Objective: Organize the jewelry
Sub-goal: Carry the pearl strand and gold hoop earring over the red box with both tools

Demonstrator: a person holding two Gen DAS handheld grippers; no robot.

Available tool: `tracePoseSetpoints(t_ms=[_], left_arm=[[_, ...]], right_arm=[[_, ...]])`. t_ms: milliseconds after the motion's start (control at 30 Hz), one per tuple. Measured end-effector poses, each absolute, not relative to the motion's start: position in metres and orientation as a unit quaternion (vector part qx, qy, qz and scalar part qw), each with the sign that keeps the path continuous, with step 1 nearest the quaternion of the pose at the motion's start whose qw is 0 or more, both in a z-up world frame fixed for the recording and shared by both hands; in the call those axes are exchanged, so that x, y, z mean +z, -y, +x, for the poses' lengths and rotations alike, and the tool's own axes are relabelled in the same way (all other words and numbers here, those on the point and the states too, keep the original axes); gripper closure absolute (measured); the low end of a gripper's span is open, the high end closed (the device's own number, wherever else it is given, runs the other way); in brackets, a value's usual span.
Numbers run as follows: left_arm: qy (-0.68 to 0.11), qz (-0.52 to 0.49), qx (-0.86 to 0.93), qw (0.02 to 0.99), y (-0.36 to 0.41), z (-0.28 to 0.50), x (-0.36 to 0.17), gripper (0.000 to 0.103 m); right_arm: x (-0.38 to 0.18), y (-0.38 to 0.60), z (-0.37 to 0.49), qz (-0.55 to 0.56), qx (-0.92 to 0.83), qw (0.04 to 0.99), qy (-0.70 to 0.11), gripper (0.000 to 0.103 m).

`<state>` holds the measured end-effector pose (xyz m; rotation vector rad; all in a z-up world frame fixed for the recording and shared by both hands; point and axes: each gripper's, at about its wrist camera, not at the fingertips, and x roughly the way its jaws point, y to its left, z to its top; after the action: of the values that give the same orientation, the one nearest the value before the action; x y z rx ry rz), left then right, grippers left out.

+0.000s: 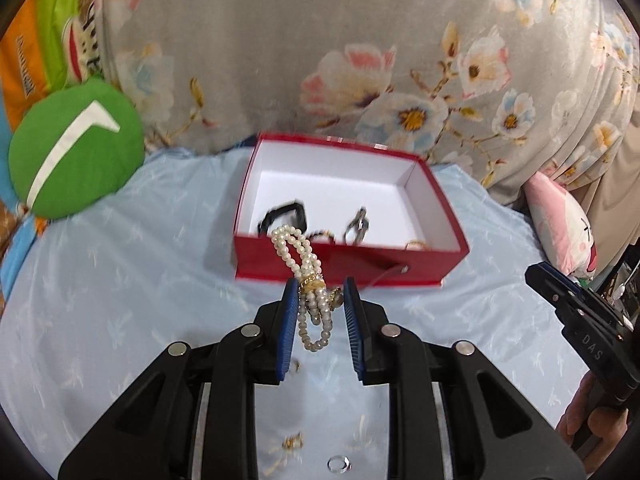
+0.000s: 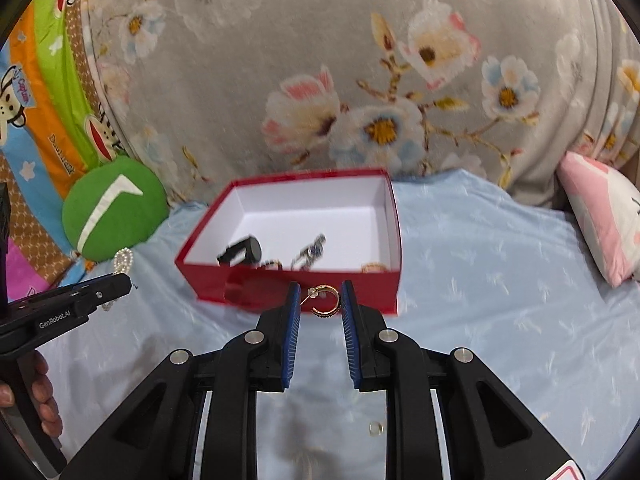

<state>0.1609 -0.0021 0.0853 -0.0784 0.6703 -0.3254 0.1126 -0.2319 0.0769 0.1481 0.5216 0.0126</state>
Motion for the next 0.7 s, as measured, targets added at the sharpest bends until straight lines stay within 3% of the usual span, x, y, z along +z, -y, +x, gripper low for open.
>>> tracePoseSetpoints(t_ms=[333, 700], left_arm=[[-0.275, -0.026, -0.173, 0.945, 0.031, 0.247, 0.133, 0.081], [-0.274, -0.022, -0.158, 0.949, 0.057, 0.333, 0.120, 0.081]], right_arm=[[0.119, 0.239, 0.192, 0.063, 0.005, 0.974, -0.218, 0.084], [0.102, 0.253, 0.284, 0.074, -0.003, 0.968, -0.241, 0.084]])
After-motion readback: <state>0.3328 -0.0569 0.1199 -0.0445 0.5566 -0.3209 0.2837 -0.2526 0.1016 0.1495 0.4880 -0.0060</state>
